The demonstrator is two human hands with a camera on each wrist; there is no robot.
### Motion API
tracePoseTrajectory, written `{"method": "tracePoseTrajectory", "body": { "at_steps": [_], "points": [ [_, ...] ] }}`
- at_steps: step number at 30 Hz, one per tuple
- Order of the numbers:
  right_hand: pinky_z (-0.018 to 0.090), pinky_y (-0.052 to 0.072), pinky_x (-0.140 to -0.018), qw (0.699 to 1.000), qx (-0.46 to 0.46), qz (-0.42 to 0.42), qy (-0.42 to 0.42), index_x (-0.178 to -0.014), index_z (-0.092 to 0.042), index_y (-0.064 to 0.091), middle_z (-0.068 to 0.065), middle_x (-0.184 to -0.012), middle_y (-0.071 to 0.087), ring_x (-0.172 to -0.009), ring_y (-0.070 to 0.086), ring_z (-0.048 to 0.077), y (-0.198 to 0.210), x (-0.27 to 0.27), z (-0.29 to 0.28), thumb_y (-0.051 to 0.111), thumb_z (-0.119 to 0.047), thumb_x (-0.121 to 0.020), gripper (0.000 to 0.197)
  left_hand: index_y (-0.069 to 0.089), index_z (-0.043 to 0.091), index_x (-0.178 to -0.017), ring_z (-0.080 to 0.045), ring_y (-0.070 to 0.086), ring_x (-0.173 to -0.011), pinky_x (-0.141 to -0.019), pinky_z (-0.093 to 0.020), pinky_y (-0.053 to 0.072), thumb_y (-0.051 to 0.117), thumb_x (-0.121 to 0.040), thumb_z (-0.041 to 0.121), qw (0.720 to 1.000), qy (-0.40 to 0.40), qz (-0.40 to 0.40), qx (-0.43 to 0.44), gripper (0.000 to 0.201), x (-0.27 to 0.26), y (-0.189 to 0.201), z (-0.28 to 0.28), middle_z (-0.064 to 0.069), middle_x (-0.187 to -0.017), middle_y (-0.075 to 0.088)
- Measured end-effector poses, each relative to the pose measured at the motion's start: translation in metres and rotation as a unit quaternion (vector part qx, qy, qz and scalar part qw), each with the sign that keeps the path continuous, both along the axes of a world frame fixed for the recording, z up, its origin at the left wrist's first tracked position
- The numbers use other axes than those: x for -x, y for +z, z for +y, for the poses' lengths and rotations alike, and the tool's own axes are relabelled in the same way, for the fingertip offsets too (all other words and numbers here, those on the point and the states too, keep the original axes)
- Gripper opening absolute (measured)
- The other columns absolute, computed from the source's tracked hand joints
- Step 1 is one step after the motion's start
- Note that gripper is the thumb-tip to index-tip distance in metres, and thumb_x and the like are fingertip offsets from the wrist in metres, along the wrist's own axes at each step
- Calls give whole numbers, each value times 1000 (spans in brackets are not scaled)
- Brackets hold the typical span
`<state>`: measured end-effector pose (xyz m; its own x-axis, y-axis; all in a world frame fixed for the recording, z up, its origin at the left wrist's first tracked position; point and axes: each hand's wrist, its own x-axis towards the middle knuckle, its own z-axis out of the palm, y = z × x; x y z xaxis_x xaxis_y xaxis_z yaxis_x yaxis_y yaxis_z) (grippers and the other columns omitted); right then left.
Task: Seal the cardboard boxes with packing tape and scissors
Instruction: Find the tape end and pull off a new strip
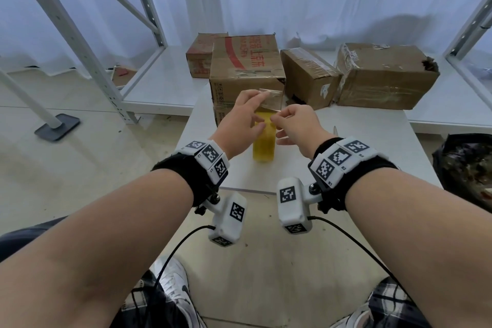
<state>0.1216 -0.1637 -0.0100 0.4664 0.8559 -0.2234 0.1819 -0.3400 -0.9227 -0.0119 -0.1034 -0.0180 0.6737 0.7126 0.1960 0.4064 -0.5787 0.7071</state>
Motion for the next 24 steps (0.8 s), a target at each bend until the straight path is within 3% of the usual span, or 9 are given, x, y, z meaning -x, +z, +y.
{"method": "tracePoseTrajectory", "body": {
  "at_steps": [3,5,8,11,15,19,22,24],
  "points": [
    [34,61,-63,999,14,40,-28,-97,2,63,13,-77,61,-64,63,21,-3,1,6,62,-11,-90,15,38,20,-145,-9,61,-95,-84,-18,53,58,-92,5,1000,0,-15,3,59,2,-2,0,3,-138,33],
    [34,61,-62,997,16,62,-48,-90,4,61,14,-72,59,-58,64,22,-3,3,9,62,-5,-86,10,38,20,-145,-11,61,-100,-88,-20,52,58,-92,5,1000,-7,-22,10,59,2,-4,-1,4,-137,33],
    [33,60,-58,993,14,72,-87,-95,6,61,18,-83,64,-65,68,26,-6,6,12,65,-4,-82,17,37,18,-145,-14,56,-111,-95,-19,48,58,-91,3,999,-25,-28,21,60,0,-7,-5,3,-139,32],
    [37,61,-62,993,20,59,-97,-100,5,63,21,-92,67,-71,71,29,-7,7,12,66,-6,-81,22,36,16,-146,-14,50,-118,-101,-21,44,58,-90,2,999,-30,-28,19,61,-4,-7,-9,3,-139,31],
    [38,61,-64,993,11,59,-98,-90,-8,53,18,-95,61,-76,70,31,-4,2,9,64,3,-81,18,35,14,-146,-9,44,-120,-98,-14,41,58,-90,1,999,-23,-38,25,62,-2,-3,-6,5,-136,29],
    [46,60,-70,998,26,-25,-61,-82,-12,51,16,-80,64,-74,69,31,-1,-2,7,66,-4,-82,17,37,15,-145,-10,50,-112,-100,-16,43,59,-90,2,998,-19,-41,34,61,5,-1,0,8,-132,30],
    [33,58,-56,994,52,-92,-8,-99,-16,47,9,-92,58,-68,64,22,3,0,5,67,-15,-88,23,47,18,-138,-15,54,-103,-93,-18,48,60,-90,4,996,6,-75,37,52,9,3,3,6,-125,38],
    [38,60,-66,988,54,-140,22,-105,-18,44,8,-100,54,-81,65,27,7,0,6,67,-17,-87,29,55,18,-129,-17,57,-100,-90,-25,52,60,-89,3,993,30,-108,48,42,10,10,6,7,-117,44]
  ]
}}
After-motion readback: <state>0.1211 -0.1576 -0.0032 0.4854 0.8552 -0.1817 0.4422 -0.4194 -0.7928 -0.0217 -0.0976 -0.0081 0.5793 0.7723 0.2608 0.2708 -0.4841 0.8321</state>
